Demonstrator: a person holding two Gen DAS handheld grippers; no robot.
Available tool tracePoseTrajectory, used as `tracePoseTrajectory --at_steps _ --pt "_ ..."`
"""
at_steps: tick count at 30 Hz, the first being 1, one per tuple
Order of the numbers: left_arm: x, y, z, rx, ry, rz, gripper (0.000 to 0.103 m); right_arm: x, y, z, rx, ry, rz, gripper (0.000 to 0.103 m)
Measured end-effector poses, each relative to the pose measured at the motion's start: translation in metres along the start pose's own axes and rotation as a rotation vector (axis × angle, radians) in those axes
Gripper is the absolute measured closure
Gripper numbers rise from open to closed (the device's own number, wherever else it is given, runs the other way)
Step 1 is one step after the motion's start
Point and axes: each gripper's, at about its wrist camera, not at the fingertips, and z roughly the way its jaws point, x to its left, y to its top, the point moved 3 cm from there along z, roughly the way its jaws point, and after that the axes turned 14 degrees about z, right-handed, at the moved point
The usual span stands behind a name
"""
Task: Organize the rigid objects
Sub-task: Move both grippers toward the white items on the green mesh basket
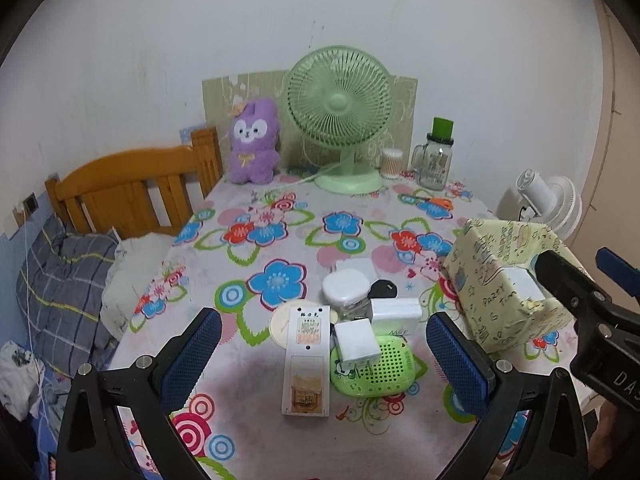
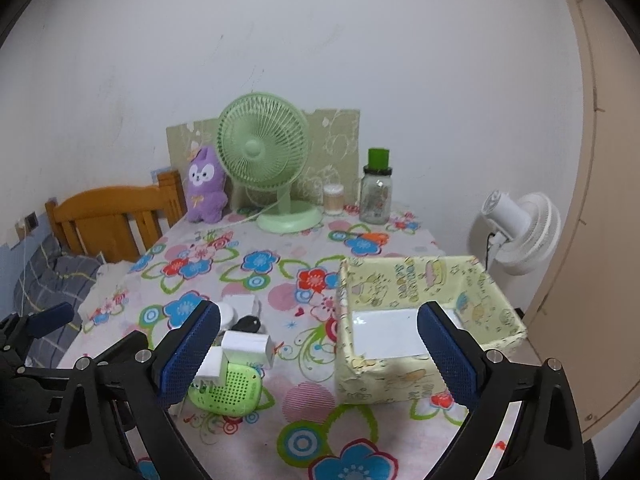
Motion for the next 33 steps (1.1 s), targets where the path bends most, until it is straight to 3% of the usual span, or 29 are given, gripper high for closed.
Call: tracePoseTrajectory --at_steps 4,5,33 --pt "0.002 -0.005 0.014 0.036 0.006 0.005 0.000 0.004 -0.003 0.015 0.003 0.013 -0.003 0.004" --pt "0.003 -0.007 0.017 0.043 0.005 0.004 0.000 0.005 -0.006 0.018 0.073 0.012 0.021 0.004" --pt "0.021 -0.046 0.097 0.243 -0.006 -0.011 0.000 0.042 -0.043 0.098 0.179 0.034 -0.027 0.006"
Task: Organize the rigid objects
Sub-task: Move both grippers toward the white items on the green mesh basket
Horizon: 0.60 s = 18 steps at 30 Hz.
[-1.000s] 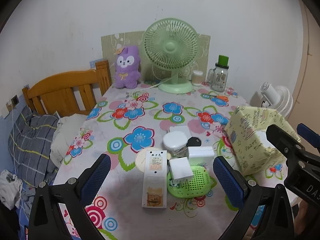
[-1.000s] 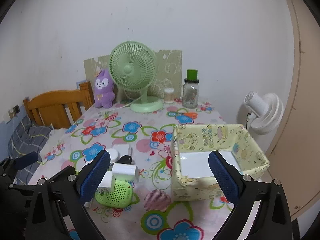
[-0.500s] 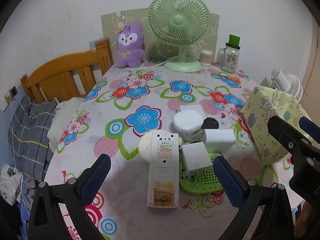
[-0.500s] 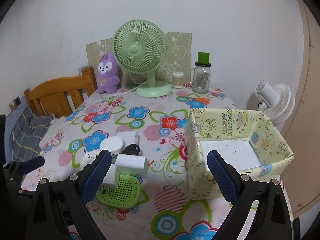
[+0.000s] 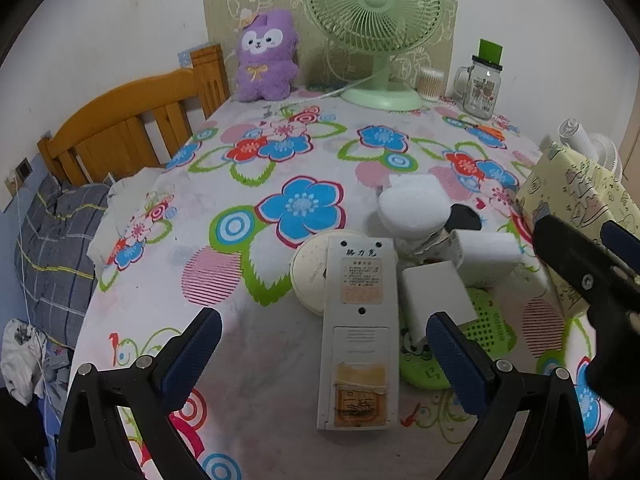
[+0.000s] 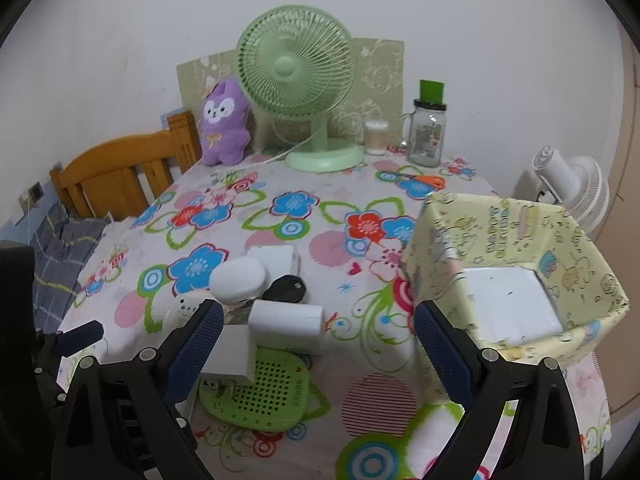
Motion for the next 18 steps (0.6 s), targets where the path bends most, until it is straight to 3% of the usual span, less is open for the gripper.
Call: tracePoseTrajectory --at_steps 18 --pt "0.001 -0.005 0.027 0.050 -0.007 -0.001 0.004 0.010 -0.012 0.051 0.109 -0.016 0.003 0.015"
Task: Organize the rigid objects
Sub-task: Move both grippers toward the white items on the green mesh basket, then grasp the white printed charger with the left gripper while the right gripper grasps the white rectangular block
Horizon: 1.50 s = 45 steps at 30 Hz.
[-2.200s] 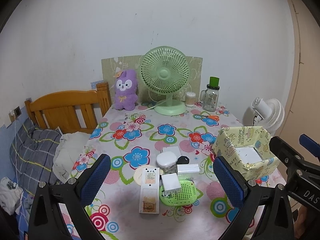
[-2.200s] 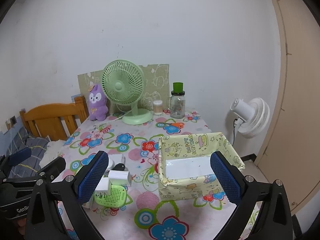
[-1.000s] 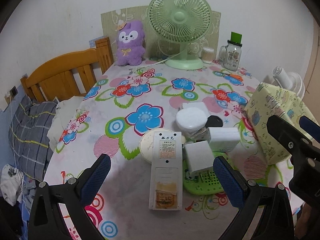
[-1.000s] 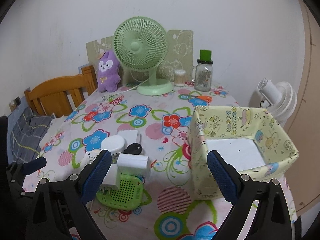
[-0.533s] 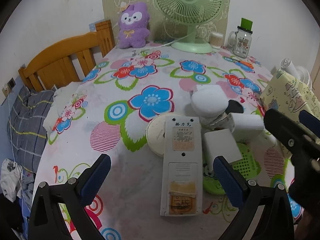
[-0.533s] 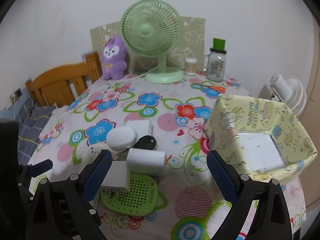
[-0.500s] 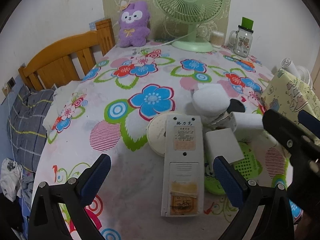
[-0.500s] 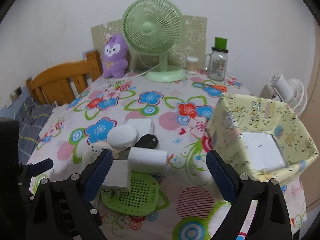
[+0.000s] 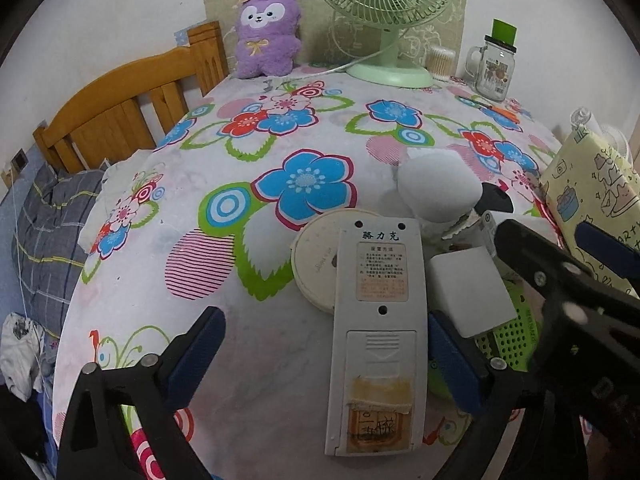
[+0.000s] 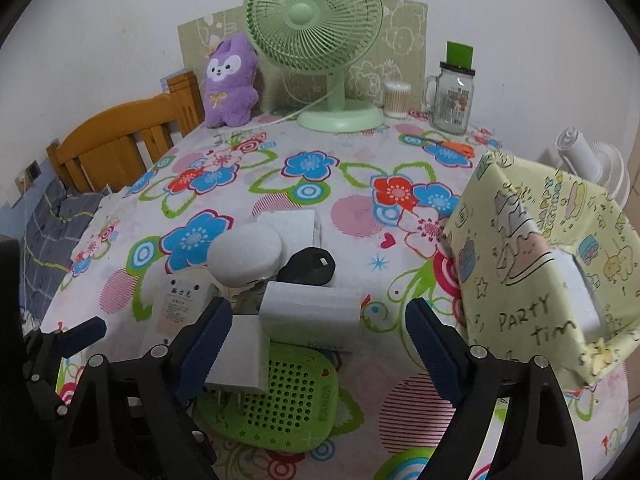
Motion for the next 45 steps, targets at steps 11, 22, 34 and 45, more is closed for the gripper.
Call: tracePoseTrajectory --at_steps 11,22,34,45 --pt "-0.005 0.001 0.002 0.003 -0.064 -0.012 0.032 -0.002 0.001 0.019 0.031 -0.003 0.040 0.027" --pt "-0.017 0.005 0.000 -0.008 -0.068 0.001 0.058 0.000 0.001 0.020 0.034 -0.006 0.068 0.041" --pt "-0.013 0.005 -0.009 -0.026 -0.054 -0.005 0.058 -0.009 -0.002 0.007 0.022 -0.028 0.075 0.042" --pt "-0.015 0.004 -0.029 -0.065 -0.060 -0.009 0.058 -0.010 -0.001 -0.019 -0.032 -0.026 0.072 0.042"
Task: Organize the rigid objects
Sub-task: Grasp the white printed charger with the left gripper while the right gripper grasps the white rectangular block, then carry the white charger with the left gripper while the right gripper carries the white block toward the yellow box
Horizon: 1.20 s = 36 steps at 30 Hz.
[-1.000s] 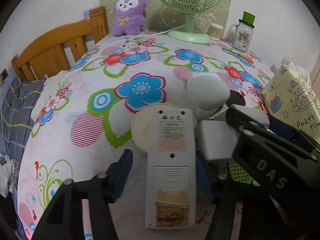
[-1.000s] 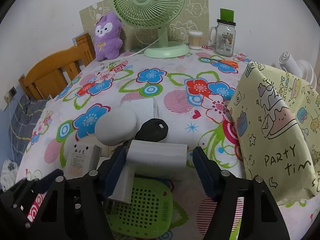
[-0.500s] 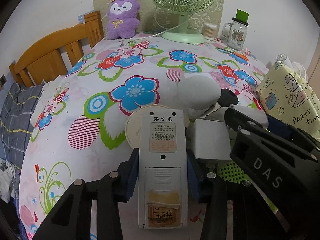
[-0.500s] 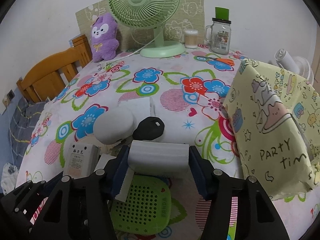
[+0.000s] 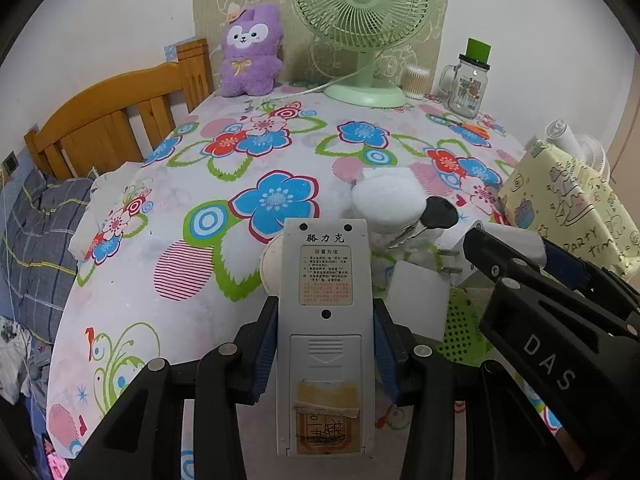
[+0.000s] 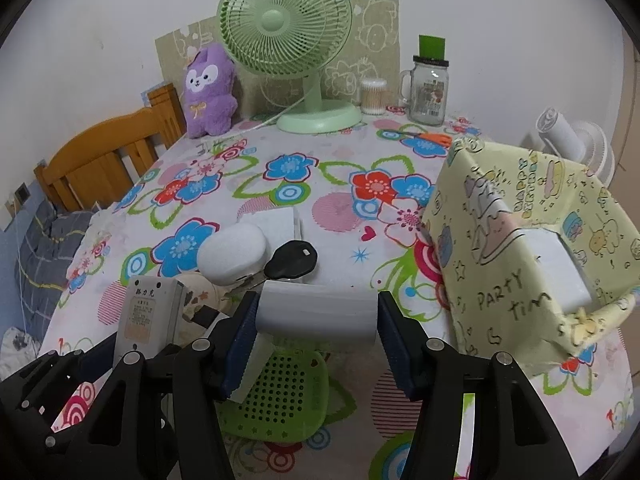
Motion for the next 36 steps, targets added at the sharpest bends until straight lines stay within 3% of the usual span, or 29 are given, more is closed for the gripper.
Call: tracePoseTrajectory --at_steps 36 --pt "-0.039 0.022 -0.073 -0.108 -0.015 0.064 0.058 -0.022 0.015 -0.094 -0.130 0.004 0.022 0.042"
